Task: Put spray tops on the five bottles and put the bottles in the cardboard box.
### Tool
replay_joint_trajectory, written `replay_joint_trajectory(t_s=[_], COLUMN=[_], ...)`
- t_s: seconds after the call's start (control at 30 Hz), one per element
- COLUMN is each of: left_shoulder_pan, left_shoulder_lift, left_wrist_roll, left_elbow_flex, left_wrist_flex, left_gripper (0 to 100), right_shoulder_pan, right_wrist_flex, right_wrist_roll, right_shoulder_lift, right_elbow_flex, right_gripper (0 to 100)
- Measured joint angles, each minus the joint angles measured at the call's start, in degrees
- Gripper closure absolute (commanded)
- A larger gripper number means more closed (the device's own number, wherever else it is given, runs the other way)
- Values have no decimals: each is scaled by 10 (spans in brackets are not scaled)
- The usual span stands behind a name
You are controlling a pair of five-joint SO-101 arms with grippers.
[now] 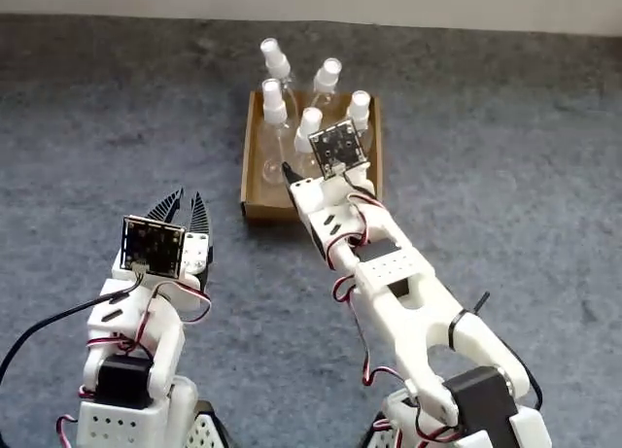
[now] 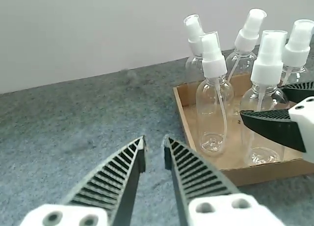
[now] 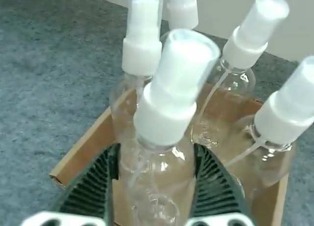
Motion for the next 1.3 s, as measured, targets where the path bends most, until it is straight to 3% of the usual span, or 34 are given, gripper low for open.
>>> replay_joint_trajectory(t_s=[0.27, 0.87, 1.1, 1.3], left_shoulder_pan=[0, 0, 0, 0], left_shoulder_lift=[0, 0, 0, 0], left_wrist_roll=[0, 0, 0, 0], left_elbow_flex=[0, 0, 0, 0], left_wrist_flex=[0, 0, 0, 0], left_gripper=[972, 972, 972, 972], right_shoulder_pan=[-4, -7, -7, -7], right_wrist_flex=[0, 0, 0, 0], right_wrist_roll=[0, 15, 25, 31], right_shoulder_lift=[0, 0, 0, 0], right_elbow_flex=[4, 5, 5, 5], right_gripper=[896, 888, 790, 778])
